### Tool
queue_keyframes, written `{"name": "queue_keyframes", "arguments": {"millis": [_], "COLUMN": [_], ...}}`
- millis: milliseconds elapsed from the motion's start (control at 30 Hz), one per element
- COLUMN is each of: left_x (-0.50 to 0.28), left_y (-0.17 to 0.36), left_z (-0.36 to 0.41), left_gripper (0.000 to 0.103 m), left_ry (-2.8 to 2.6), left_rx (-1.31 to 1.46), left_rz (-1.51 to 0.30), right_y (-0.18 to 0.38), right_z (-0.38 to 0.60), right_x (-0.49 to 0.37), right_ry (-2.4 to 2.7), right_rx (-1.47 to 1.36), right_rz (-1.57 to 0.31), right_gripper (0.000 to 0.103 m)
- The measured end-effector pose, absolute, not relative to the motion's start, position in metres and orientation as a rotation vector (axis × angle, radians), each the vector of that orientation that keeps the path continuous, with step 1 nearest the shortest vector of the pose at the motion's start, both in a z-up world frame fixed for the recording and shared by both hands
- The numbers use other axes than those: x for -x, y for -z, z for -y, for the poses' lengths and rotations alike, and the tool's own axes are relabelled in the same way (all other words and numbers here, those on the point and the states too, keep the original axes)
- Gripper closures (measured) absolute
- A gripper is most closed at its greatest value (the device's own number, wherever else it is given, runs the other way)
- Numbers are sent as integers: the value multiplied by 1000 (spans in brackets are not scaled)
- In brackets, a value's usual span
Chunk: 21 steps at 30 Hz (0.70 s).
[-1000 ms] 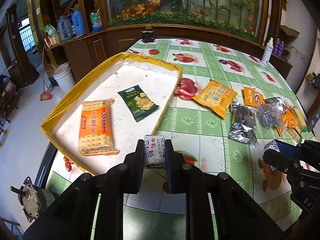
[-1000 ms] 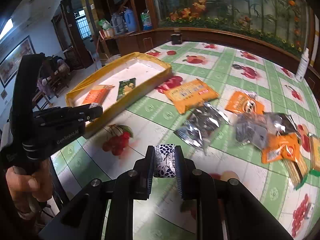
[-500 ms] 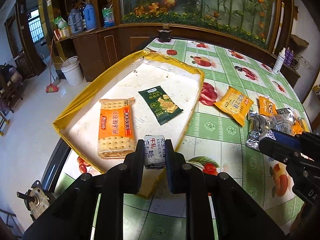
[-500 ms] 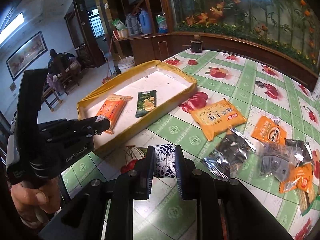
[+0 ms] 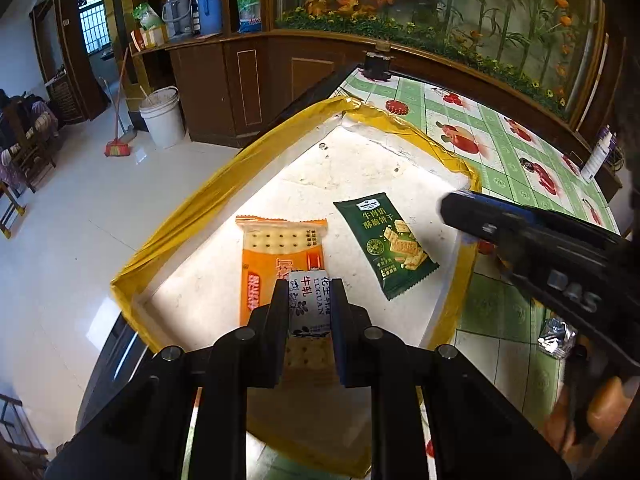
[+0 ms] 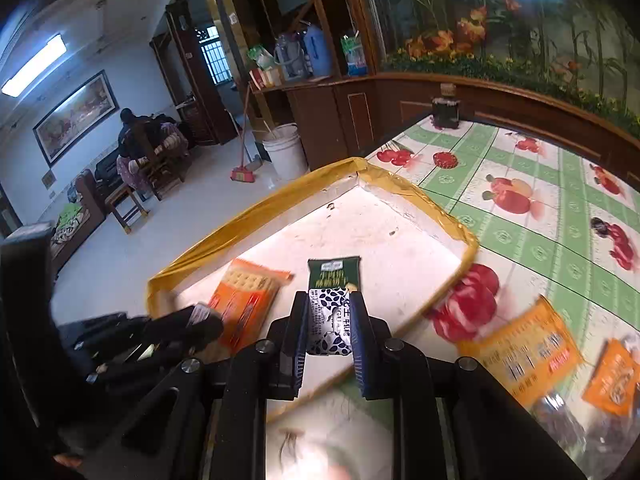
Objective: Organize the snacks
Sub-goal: 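Carry both candies to the tray and release them onto the packs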
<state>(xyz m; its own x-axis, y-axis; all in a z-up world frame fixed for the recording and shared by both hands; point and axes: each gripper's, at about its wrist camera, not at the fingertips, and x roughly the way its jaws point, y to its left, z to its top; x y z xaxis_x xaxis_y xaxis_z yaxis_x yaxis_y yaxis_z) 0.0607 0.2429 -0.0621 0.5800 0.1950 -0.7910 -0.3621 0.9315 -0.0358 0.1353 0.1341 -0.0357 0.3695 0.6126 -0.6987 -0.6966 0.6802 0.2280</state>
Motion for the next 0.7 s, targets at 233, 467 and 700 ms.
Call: {"name": "queue_keyframes", "arguments": {"millis": [233, 467, 700], "left_x": [-70, -58, -50], "left_y": [70, 54, 41], "left_z": [-238, -229, -217], "left_gripper": [84, 36, 36], "left_ry": [-317, -380, -364], "left_rx": [178, 110, 118], "left_rz": [-919, -844, -812], "right_y": [68, 50, 26], "right_z": [-162, -139, -91], "right_x": [-162, -152, -136], "right_ry": [-835, -821, -771], "right_rx": [141, 112, 78], "right_rz": [-918, -863, -803], "right_gripper": [79, 63, 59]}}
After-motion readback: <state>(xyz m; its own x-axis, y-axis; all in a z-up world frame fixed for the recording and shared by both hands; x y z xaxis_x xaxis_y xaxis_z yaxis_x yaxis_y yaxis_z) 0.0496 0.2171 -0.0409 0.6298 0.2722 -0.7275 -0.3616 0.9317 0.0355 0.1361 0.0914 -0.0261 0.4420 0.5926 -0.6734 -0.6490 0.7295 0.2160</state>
